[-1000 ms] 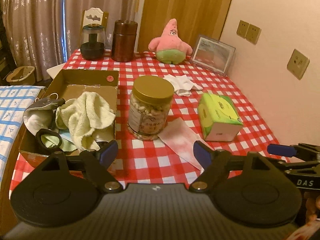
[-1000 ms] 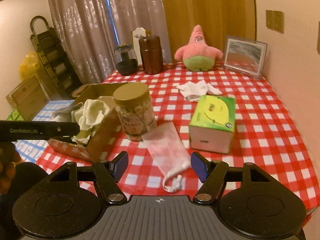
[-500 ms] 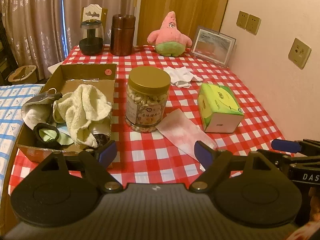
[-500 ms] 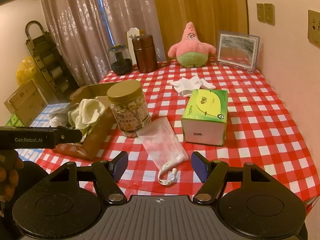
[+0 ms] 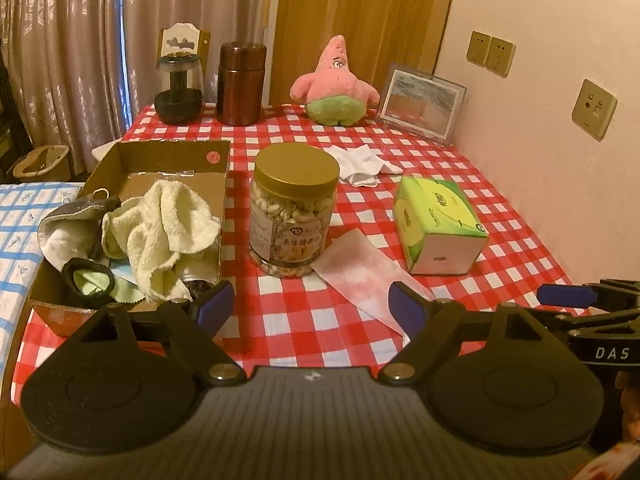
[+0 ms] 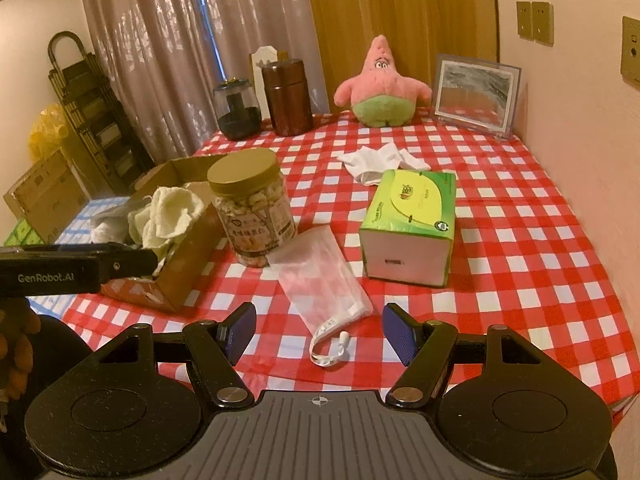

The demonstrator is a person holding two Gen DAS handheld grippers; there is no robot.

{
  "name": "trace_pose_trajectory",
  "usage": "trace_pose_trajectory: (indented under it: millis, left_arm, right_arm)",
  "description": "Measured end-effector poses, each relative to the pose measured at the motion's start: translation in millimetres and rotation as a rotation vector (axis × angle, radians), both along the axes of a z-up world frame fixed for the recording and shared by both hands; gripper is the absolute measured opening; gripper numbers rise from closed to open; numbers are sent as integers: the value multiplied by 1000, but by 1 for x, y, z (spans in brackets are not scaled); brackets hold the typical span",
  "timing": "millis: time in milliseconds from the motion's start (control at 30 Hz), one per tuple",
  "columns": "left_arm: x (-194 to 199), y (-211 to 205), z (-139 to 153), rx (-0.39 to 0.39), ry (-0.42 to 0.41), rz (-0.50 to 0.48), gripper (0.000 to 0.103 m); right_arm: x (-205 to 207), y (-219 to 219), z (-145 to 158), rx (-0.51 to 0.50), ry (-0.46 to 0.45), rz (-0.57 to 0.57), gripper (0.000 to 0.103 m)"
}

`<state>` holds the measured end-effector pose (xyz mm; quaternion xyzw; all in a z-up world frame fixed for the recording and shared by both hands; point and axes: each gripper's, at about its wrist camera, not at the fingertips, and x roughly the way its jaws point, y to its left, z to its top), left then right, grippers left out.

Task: Organize soft objects
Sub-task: 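Move the right gripper toward the clear plastic bag on the table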

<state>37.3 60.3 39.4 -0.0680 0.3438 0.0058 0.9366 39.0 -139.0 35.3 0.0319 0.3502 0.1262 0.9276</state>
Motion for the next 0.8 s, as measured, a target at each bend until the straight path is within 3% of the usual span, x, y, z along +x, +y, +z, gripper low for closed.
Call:
trace_pose_trajectory:
  millis: [367, 633, 800]
  left_arm:
    - [6, 1, -7, 15, 2, -23, 82]
    - [17, 4, -20, 6, 70, -26, 82]
    - [26, 7, -29, -12, 106, -23, 82]
  right_arm:
    - [11, 5, -11, -30, 2, 20, 71]
    - [24, 10, -22, -54, 6, 47, 73]
    - [37, 12, -33, -77, 17, 67, 80]
